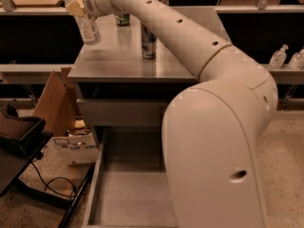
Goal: Place blue plastic bottle into middle drawer
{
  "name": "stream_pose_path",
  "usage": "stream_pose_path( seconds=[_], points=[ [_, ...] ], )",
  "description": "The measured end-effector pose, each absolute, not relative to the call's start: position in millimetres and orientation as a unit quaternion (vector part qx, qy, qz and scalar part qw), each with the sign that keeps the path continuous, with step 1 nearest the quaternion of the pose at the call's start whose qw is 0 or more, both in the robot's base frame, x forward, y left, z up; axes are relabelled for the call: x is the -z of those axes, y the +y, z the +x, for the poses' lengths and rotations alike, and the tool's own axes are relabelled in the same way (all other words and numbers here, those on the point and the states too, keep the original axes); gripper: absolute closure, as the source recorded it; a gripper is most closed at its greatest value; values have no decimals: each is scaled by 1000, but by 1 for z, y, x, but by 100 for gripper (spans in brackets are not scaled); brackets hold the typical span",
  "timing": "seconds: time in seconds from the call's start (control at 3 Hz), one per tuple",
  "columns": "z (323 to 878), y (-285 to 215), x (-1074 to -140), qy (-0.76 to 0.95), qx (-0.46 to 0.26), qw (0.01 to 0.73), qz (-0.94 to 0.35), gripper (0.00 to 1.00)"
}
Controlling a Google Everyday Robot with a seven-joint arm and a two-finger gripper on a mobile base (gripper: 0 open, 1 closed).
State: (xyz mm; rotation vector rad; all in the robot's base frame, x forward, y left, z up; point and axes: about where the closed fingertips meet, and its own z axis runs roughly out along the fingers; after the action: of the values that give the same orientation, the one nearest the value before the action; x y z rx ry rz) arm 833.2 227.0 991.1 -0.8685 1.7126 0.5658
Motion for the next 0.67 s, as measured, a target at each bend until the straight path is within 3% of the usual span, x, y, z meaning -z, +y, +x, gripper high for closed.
stream_pose_path(
  seconds=[0.67],
  points=[
    [733,189,-1059,686,-249,589,-348,100]
  ],
)
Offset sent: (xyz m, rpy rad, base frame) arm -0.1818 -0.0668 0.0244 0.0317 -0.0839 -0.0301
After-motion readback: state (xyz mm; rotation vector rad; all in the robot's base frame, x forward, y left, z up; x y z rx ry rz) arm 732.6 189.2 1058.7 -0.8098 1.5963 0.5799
